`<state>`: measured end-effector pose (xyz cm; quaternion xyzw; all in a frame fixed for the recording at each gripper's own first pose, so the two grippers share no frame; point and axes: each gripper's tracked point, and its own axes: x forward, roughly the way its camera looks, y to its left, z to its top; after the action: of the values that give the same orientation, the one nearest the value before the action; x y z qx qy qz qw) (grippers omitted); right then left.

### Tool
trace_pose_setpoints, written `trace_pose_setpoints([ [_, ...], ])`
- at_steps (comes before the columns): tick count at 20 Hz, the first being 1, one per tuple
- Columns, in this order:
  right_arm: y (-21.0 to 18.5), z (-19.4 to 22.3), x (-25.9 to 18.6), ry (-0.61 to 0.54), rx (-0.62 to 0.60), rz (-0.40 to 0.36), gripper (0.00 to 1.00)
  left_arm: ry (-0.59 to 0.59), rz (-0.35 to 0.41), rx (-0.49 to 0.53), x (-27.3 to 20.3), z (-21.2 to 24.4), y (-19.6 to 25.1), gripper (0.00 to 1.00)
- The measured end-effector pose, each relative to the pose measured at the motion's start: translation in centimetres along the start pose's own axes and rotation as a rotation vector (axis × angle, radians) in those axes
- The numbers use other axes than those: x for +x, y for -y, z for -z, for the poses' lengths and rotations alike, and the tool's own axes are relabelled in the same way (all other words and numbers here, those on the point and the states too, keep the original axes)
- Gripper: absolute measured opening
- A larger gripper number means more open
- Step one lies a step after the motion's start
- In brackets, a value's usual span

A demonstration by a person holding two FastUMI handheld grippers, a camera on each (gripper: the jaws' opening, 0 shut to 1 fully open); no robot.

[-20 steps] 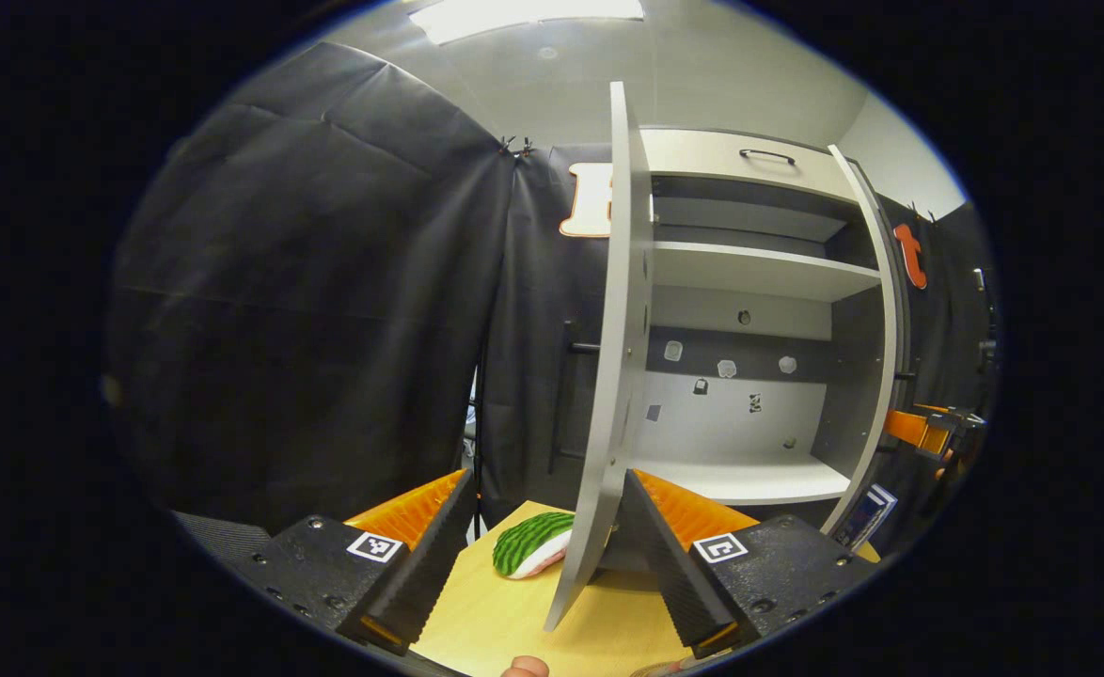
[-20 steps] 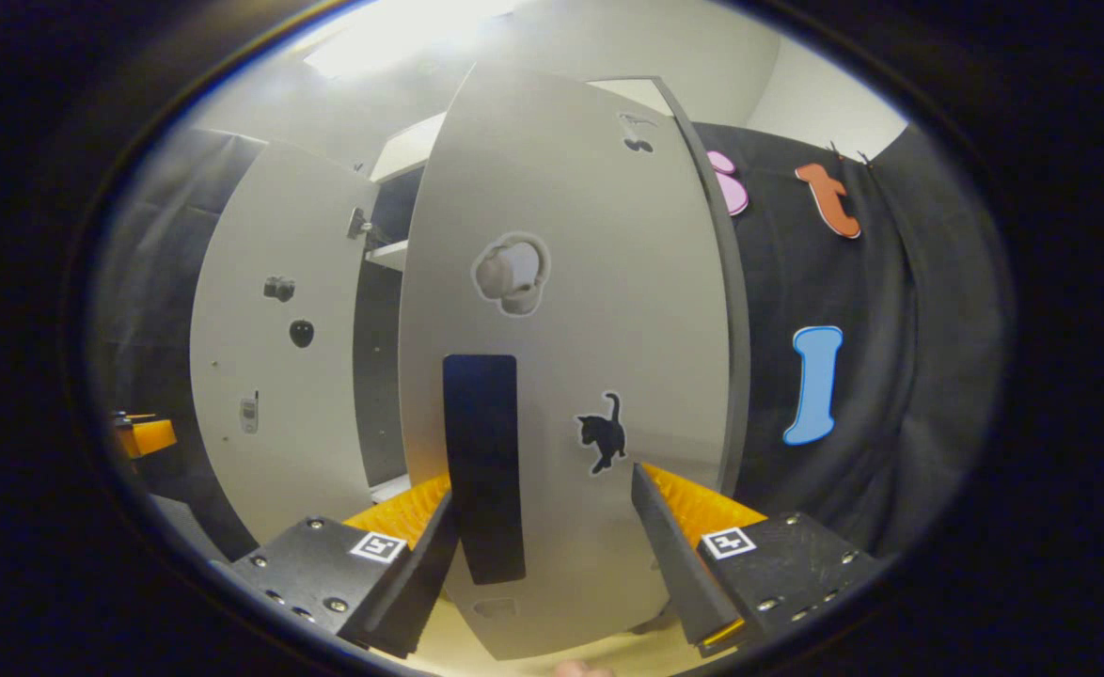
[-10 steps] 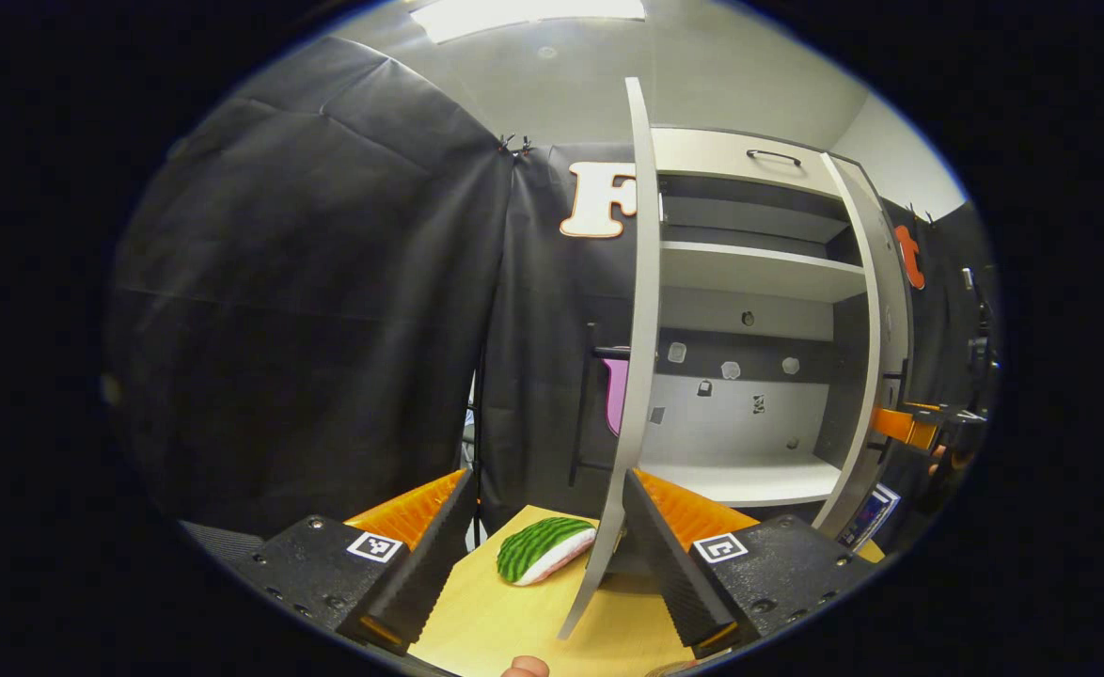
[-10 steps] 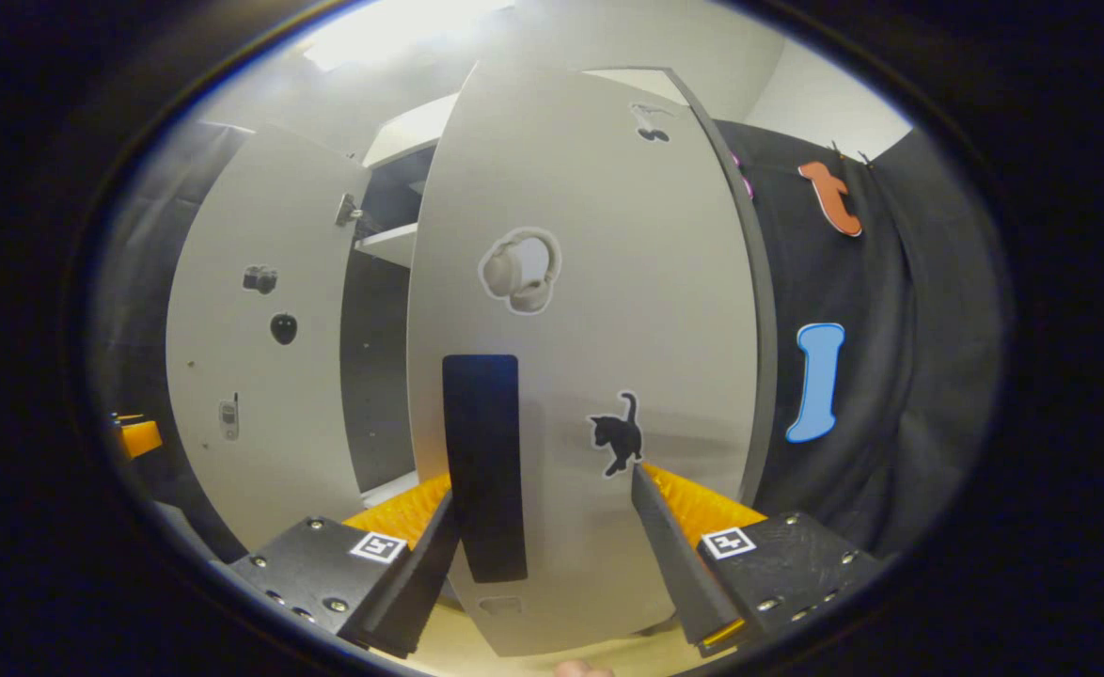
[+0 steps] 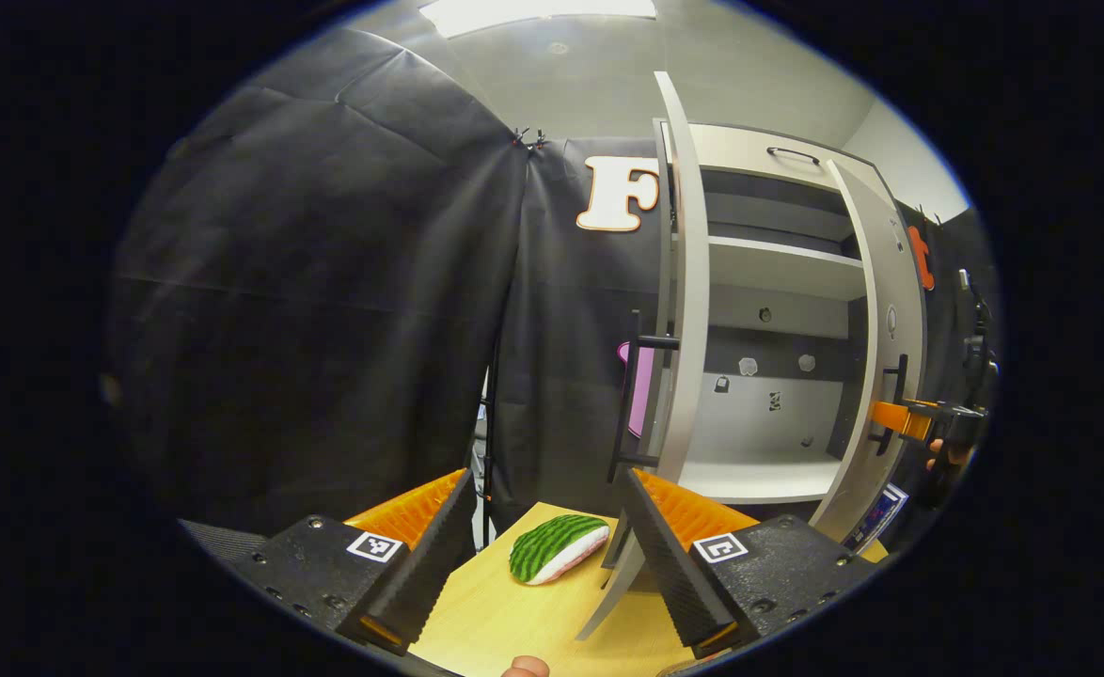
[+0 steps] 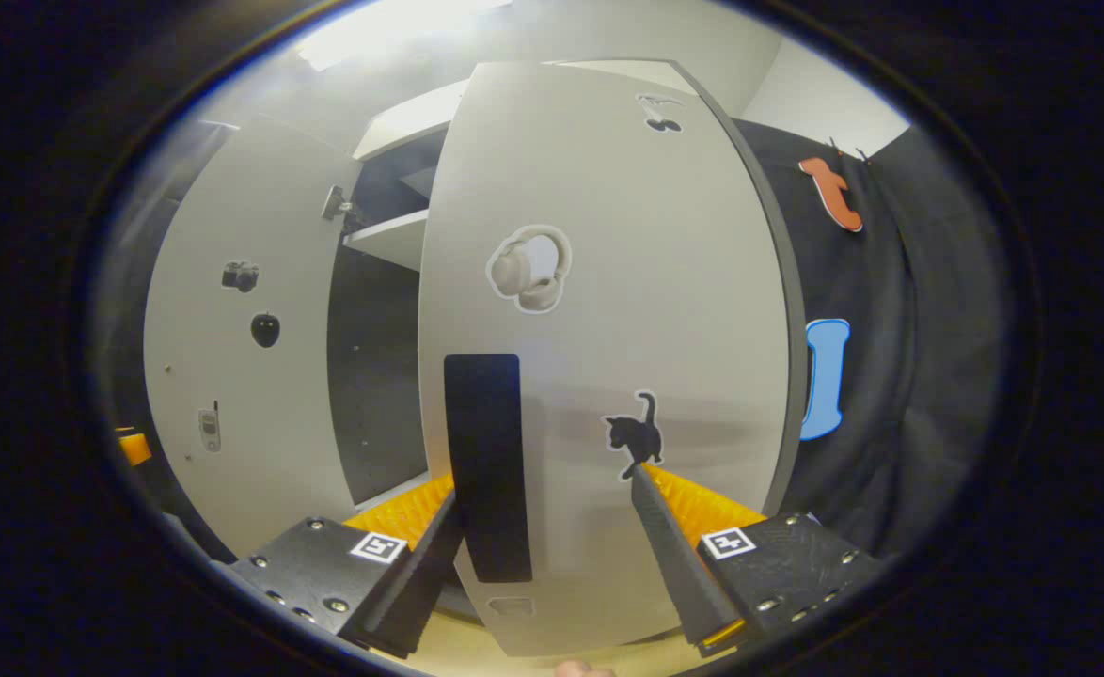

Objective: Grasp the bottle in the cabinet with the left hand and place it on the coaster, then close the right door with the right hand and the left door with the left hand.

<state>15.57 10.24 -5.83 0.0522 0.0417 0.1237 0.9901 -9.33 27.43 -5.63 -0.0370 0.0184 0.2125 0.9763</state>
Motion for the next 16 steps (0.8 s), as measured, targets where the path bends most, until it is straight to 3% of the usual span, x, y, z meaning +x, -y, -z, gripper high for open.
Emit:
trace_pose_setpoints([
  [1, -0.1, 0.0, 0.2, -0.001, -0.001, 0.005, 0.98, 0.002, -0.002, -0.001, 0.1, 0.0, -0.2, 0.97],
  [8, -0.6, 0.0, 1.8, -0.004, -0.001, 0.024, 0.97, 0.009, -0.012, 0.006, 1.5, 0.3, -1.4, 0.93],
  [9, -0.7, 0.1, 2.1, -0.005, 0.003, 0.025, 0.97, 0.010, -0.014, 0.006, 1.7, 0.3, -1.5, 1.00],
  [12, -0.7, -0.1, 2.6, 0.004, -0.012, 0.048, 0.98, 0.011, -0.018, 0.006, 2.3, 0.3, -1.8, 0.93],
  [16, -0.6, -0.2, 3.0, 0.010, -0.011, 0.075, 0.98, 0.019, 0.010, 0.006, 3.1, -0.2, -1.3, 0.96],
])
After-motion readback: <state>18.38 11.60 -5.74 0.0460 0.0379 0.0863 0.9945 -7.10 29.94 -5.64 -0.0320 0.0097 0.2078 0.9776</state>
